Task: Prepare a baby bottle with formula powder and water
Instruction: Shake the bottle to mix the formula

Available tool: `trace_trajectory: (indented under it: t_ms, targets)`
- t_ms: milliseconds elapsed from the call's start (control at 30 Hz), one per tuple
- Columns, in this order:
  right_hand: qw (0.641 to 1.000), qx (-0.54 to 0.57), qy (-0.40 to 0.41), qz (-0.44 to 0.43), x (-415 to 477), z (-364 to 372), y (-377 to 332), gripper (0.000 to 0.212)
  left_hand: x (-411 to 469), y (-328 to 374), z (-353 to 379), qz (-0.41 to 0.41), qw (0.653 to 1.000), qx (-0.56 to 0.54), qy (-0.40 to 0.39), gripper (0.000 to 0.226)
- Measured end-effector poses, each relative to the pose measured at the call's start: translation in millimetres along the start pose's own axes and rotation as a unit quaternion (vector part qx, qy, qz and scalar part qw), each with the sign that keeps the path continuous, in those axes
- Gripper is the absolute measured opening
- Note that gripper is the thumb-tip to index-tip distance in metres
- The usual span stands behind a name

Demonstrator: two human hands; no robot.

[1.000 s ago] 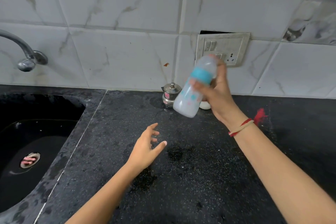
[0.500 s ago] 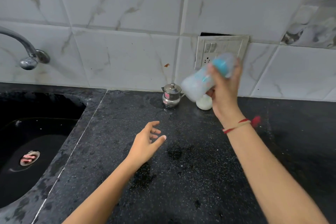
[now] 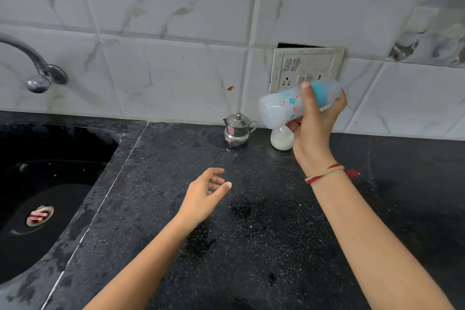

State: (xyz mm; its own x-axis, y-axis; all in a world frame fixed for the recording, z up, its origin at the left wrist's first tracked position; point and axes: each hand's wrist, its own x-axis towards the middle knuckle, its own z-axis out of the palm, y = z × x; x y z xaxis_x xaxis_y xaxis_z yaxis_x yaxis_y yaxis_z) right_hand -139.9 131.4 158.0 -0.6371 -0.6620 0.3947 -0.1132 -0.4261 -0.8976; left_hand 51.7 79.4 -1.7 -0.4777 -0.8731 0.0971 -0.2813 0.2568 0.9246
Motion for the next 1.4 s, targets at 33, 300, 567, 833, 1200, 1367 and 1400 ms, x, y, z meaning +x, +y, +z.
trace_trajectory:
  t_ms: [33,300,567,833,1200,1367,1400]
  targets:
    - [0.999,-0.015,-0.027,0.015,-1.6,1.5,-3.4,0.063,-0.2,1.2,0.1,0.000,1.000,-0.001,0.000,0.033]
    - [0.991,-0.040,-0.114,0.061,-9.7,8.5,4.0,0.066,-1.0,9.4,-0.4,0.018,1.000,-0.018,0.006,0.023]
    - [0.986,-0.071,-0.125,0.083,-8.7,2.0,3.8,0.069,-2.6,6.3,-2.8,0.016,0.999,-0.046,0.013,0.049]
    - [0.985,-0.060,-0.143,0.077,-15.6,8.8,6.7,0.063,0.6,5.9,1.4,0.009,1.000,-0.020,-0.003,0.034]
    - [0.996,0.067,0.022,0.045,-9.0,5.8,10.5,0.067,7.6,7.0,-4.4,0.010,1.000,-0.017,0.009,0.023]
    - [0.997,0.017,-0.059,0.055,-15.5,8.6,11.2,0.065,8.9,3.1,-4.0,0.013,1.000,0.004,0.000,0.017]
    - [0.996,0.057,-0.021,0.060,-13.9,7.5,13.0,0.063,8.5,1.8,-3.2,0.009,1.000,0.002,-0.001,0.017]
